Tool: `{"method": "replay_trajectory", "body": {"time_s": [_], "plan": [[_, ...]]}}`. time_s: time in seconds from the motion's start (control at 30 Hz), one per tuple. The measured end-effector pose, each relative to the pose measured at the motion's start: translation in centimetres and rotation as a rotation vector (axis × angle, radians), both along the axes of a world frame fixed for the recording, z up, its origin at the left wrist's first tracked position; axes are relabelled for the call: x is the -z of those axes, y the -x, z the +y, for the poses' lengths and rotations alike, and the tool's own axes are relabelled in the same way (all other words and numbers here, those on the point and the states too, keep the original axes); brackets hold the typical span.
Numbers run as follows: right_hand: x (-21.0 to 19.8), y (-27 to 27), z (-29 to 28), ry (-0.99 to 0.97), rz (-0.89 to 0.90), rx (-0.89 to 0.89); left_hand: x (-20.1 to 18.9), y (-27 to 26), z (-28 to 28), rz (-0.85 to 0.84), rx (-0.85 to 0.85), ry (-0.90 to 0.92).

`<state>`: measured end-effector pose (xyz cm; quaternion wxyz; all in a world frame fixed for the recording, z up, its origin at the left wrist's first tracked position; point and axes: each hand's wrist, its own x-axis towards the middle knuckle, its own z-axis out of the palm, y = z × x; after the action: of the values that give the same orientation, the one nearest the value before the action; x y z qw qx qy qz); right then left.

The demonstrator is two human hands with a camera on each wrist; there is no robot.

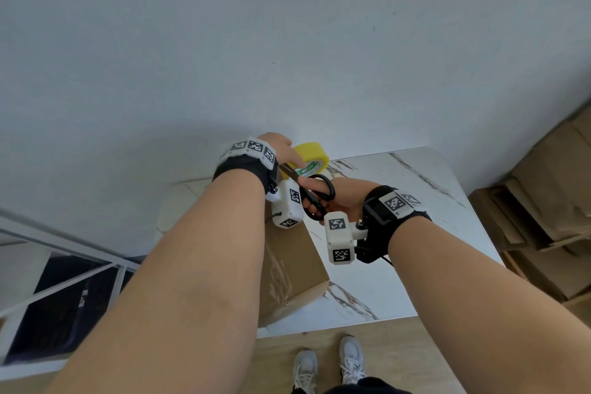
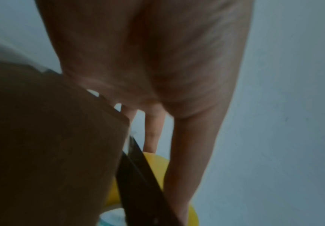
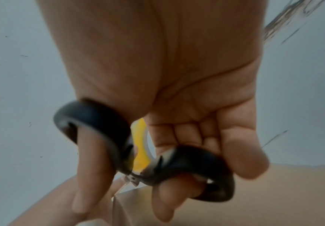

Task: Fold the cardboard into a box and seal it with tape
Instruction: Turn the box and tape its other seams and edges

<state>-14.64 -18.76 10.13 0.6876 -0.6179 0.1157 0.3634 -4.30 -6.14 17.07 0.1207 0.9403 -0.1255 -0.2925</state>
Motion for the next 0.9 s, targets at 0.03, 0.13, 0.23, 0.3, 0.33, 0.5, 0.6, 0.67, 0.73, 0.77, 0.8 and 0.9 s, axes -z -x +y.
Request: {"method": "replay_trajectory", "body": {"time_s": [0.03,0.13,0.23,0.3,0.33,0.5,0.6,0.67,0.73,0.77,0.8,0.9], "plan": [[0.0,0.0,-0.1,-0.005,0.002,-0.001,0.2,0.1,0.2,-0.005,0.001,0.014],[0.0,-0.1,-0.1,-0.025,0.009,0.007,0.7,-0.1,0.4,-0.021,-0.023,0.061],[0.1,-0.2,-0.2,-0.039,0.02,0.005,1.1,-0.3,0.6,-0.028,-0.041,0.093],[0.3,-0.2,-0.2,-0.038,0.03,0.005,1.3,-0.3,0.8,-0.023,-0.053,0.126],[0.3,-0.2,-0.2,-0.04,0.03,0.006,1.4,-0.3,0.9,-0.021,-0.058,0.149],[0.2,-0.2,-0.2,-0.093,0.037,0.047,1.7,-0.3,1.1,-0.051,-0.054,0.168],[0.4,-0.1,-0.2,-0.112,0.052,0.07,2.0,-0.5,1.3,-0.091,-0.065,0.175],[0.5,-0.1,-0.2,-0.115,0.052,0.088,2.1,-0.5,1.4,-0.101,-0.073,0.184],[0.5,0.1,-0.2,-0.106,0.045,0.107,2.1,-0.4,1.4,-0.106,-0.068,0.203],[0.5,0.1,-0.2,-0.101,0.045,0.117,2.1,-0.4,1.4,-0.109,-0.074,0.213],[0.4,0.3,-0.3,-0.099,0.046,0.122,2.1,-0.3,1.4,-0.11,-0.094,0.223],[-0.3,1.0,-1.0,-0.019,0.049,0.07,2.2,-0.2,1.6,-0.121,-0.205,0.283]]}}
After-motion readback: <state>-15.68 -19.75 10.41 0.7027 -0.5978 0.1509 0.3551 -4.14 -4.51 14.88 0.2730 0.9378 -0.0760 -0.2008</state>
